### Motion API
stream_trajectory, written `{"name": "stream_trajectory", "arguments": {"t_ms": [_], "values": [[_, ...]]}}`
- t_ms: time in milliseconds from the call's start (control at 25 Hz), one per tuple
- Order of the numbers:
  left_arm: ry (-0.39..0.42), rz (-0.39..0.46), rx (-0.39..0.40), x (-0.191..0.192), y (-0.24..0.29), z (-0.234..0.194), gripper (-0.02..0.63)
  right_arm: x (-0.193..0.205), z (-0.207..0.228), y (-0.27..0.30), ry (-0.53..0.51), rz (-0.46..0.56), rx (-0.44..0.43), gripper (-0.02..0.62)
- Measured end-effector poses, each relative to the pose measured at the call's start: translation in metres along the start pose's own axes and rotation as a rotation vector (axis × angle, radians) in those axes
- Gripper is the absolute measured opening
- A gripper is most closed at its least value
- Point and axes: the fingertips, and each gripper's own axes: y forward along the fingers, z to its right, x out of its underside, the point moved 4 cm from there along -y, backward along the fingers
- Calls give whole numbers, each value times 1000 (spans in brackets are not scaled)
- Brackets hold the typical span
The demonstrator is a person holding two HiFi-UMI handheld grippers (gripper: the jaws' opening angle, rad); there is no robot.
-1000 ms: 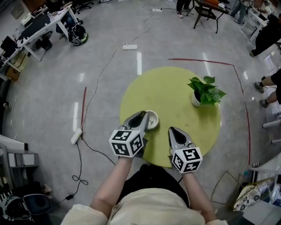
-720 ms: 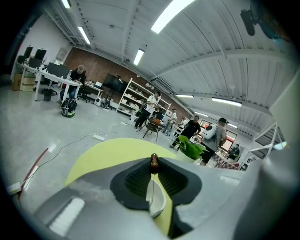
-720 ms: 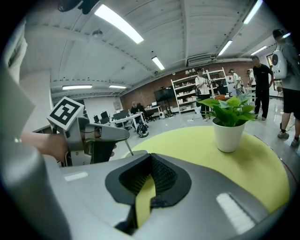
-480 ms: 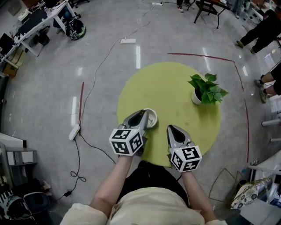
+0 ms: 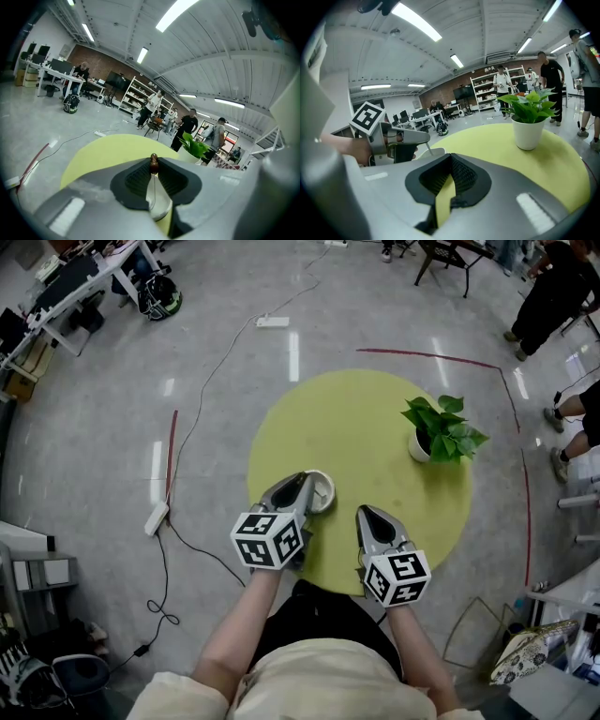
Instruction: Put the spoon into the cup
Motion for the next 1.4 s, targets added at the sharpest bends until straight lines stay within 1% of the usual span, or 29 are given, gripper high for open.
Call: {"name": "stream_trajectory", "arguments": {"t_ms": [520, 1160, 1400], "values": [[38, -45, -82, 0, 1, -22, 64, 0, 0, 7, -5, -15, -15, 2], [36, -80, -100, 7, 3, -34, 95, 4, -1, 4, 1, -20, -12, 2], [43, -87, -98, 8, 6, -34, 127, 7, -1, -1, 7, -18, -6, 2]]}}
